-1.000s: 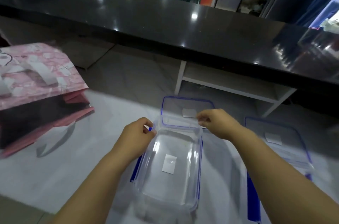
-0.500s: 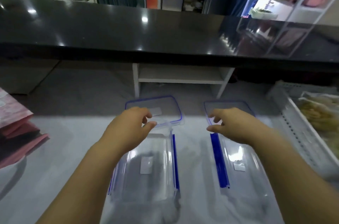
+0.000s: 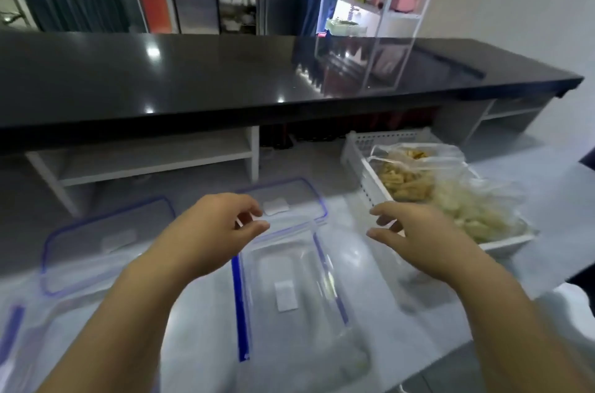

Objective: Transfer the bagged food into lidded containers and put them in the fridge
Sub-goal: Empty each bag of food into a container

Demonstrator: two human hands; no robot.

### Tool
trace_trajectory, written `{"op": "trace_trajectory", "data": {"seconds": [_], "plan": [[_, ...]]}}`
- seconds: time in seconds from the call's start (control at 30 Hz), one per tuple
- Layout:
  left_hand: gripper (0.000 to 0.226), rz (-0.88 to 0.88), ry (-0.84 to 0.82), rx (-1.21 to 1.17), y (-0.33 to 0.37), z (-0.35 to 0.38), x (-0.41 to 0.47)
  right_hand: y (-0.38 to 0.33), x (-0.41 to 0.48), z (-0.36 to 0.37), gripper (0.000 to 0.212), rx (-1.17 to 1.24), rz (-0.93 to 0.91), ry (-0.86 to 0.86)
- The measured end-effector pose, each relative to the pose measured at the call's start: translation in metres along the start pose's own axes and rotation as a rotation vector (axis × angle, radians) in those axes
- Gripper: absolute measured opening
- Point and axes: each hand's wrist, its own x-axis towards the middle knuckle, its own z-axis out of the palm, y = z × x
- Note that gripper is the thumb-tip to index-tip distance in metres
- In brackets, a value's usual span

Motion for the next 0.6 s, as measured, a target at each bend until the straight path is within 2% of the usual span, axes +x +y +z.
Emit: {"op": "trace_trajectory", "data": {"seconds": [0.2, 0.33, 0.4, 0.5, 0.6], "plan": [[0.012, 0.058, 0.033, -0.088, 0.083, 0.052, 0.045, 0.102, 0.000, -0.027, 0.009, 0.073, -0.114, 0.347], [0.015, 0.090, 0.039, -0.149, 0.133, 0.094, 0.071, 0.170, 0.003, -0.032, 0.008, 0.095, -0.170, 0.619], [0.021, 0.101, 0.046, -0.199, 0.156, 0.116, 0.083, 0.199, 0.003, -0.034, 0.014, 0.111, -0.155, 0.707], [0.037, 0.129, 0.007, -0.277, 0.187, 0.147, 0.099, 0.234, 0.006, -0.036, 0.029, 0.239, 0.027, 0.694], [0.063, 0.115, -0.046, -0.305, 0.212, 0.174, 0.114, 0.259, 0.010, -0.040, 0.058, 0.422, 0.224, 0.494]]}}
